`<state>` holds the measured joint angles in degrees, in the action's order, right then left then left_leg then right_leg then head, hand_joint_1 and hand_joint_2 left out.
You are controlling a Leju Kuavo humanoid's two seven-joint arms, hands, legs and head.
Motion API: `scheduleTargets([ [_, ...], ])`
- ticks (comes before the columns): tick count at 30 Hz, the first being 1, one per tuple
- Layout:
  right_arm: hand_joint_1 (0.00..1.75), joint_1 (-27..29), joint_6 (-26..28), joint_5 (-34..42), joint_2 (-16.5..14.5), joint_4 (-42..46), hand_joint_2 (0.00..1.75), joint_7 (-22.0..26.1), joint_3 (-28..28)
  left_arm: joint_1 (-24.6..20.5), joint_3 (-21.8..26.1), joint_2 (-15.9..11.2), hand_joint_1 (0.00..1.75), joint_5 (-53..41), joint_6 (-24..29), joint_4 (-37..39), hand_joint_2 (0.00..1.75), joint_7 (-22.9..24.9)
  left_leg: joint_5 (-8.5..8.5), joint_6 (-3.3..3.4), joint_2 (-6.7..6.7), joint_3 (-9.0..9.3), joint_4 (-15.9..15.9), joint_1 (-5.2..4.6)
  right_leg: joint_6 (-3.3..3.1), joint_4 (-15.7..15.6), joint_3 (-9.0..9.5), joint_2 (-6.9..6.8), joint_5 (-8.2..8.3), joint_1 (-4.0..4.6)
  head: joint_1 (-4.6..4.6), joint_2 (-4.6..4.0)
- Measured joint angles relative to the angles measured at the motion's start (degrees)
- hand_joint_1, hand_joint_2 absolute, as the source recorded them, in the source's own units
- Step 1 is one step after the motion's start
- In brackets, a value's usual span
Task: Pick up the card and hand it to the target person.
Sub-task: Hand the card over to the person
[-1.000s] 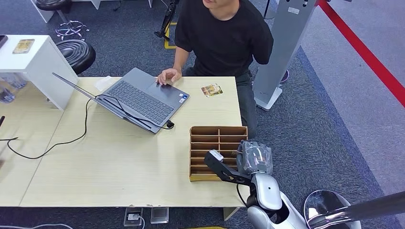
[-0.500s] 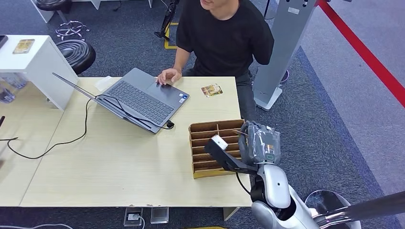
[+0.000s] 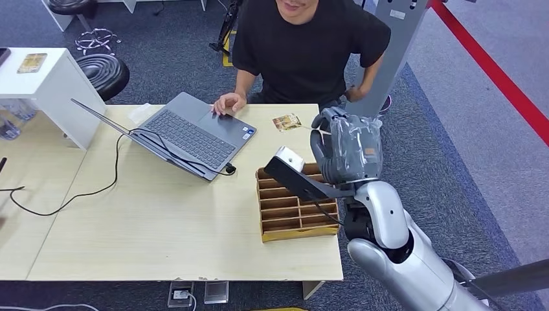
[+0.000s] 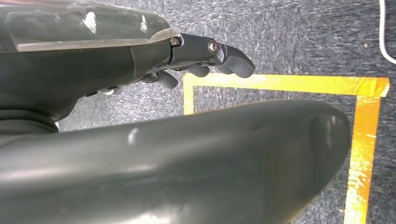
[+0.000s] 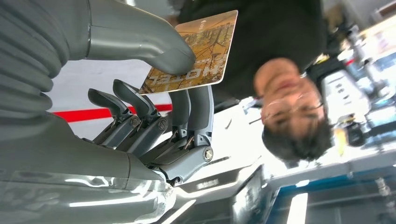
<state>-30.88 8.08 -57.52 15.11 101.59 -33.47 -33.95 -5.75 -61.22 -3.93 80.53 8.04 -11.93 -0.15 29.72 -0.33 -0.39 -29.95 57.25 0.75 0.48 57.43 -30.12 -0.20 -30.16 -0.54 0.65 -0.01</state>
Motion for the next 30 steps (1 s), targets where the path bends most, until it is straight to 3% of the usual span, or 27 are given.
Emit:
scheduleTargets([
  [5,1.75,-8.5,5.0,4.3,-3.3,-14.6,1.75,6.3,-2.6,-0.2,0.0,0.0,0.00,-0.8,-0.3,0.0,0.00,-0.2,-0.06,0.00,-0.04,-0.02,0.0,0.00,-0.01,0.0,-0.01,-0.06,0.03,0.00,-0.01,-0.01],
  [12,1.75,-17.3,6.9,7.6,-8.7,-35.1,1.75,10.6,-5.3,-0.3,0.0,0.0,0.00,-0.8,-0.7,0.0,0.00,-0.3,-0.07,0.00,-0.09,-0.08,0.0,0.00,-0.03,0.0,-0.06,-0.11,0.05,0.00,-0.01,-0.01],
  [20,1.75,-22.1,9.5,8.1,-13.5,-51.3,1.75,12.9,-8.1,-0.3,0.0,0.0,0.00,-0.1,-0.3,0.0,0.00,0.2,-0.07,0.00,-0.08,-0.09,0.0,0.00,-0.03,0.0,-0.10,-0.08,0.05,0.00,0.00,0.00],
  [26,1.75,-23.0,10.0,8.0,-15.0,-56.2,1.75,13.2,-9.3,-0.2,0.0,0.0,0.00,0.4,0.0,0.0,0.00,0.8,-0.07,0.00,-0.06,-0.09,0.0,0.00,-0.03,0.0,-0.11,-0.08,0.05,0.00,-0.02,-0.01],
  [30,0.00,-23.6,9.9,8.1,-15.5,-58.2,1.75,13.3,-9.9,-0.2,0.0,0.0,0.00,0.6,-0.2,0.0,0.00,0.7,-0.07,0.00,-0.06,-0.11,0.0,0.00,-0.03,0.0,-0.13,-0.06,0.05,0.00,0.05,-0.01],
])
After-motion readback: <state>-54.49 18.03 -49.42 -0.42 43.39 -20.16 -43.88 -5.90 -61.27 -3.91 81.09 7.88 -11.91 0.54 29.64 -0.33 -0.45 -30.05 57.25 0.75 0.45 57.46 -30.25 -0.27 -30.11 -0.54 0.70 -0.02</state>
